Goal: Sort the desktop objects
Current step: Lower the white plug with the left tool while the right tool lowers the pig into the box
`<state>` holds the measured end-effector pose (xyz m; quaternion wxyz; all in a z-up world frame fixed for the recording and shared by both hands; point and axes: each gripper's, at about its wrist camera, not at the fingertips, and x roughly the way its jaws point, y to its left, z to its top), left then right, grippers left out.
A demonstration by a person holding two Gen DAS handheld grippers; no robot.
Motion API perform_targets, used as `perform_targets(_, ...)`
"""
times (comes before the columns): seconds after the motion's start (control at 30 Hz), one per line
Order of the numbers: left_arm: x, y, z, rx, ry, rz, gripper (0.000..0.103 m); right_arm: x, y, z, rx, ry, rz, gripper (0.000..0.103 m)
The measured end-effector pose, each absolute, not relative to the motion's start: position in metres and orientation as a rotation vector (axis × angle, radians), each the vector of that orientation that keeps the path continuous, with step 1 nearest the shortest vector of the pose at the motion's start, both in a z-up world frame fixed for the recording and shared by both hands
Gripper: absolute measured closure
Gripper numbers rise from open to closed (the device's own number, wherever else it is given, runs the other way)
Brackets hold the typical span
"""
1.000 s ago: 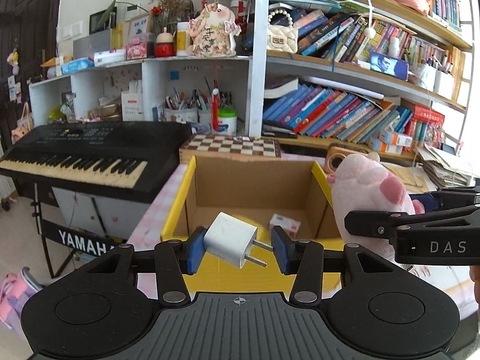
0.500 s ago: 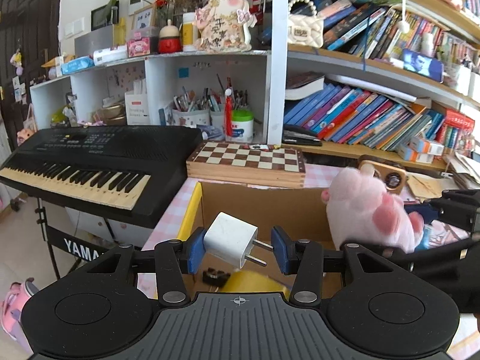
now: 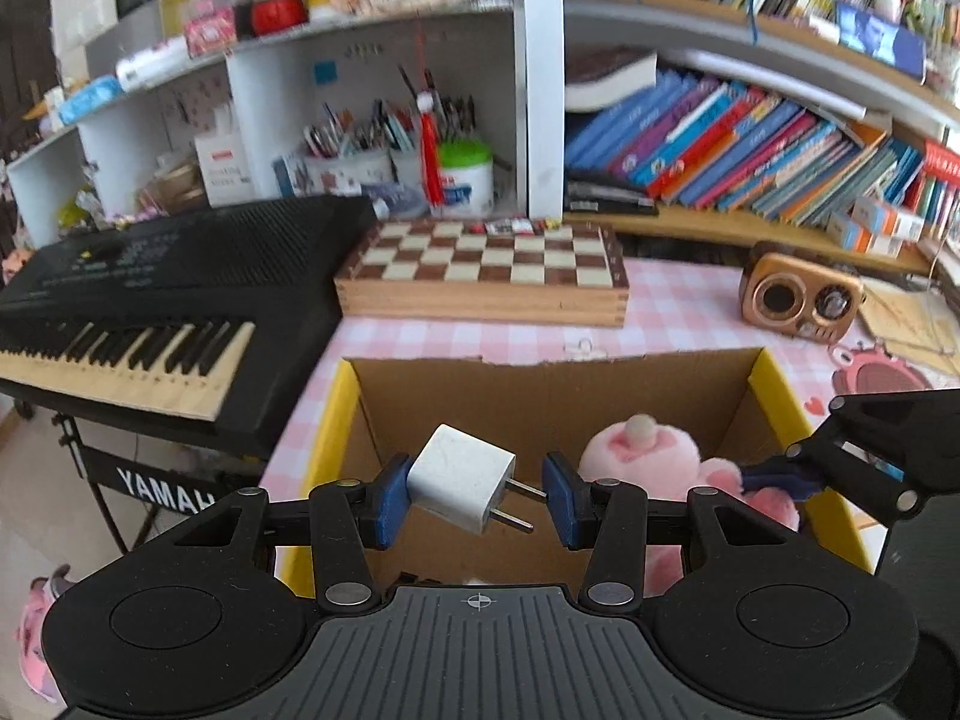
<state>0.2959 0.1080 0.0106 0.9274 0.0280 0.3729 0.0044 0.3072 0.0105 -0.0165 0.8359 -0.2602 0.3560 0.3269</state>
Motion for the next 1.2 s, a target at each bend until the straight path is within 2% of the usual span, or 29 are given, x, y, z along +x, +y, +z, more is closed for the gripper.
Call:
perform_targets(0.23,0.322,0.104,-0.012,0.078,0.870,-0.012,0.057,0.318,0.019,-0.035,-0.655,0.835,0.736,0.039)
perform_targets(0.53,0.339,0.102,-0.031,0.089,0.982,-0.061,0.057,0.330,0.023,-0.043,-0.655,0.960,0.784,0.037)
perform_targets(0.97,0.345,0.100,-0.041,0.099,1.045,-0.084,0.057,0.329,0.022,-0.044,-0.637,0.983,0.781,0.033)
perform_targets(1.13,0.343,0.099,-0.039,0.106,1.025,-0.076,0.054,0.328,0.018,-0.039,-0.591,0.960,0.769,0.030)
perform_targets(1.2,0.341,0.099,-0.036,0.117,1.011,-0.065,0.042,0.326,0.016,-0.037,-0.582,0.941,0.765,0.029)
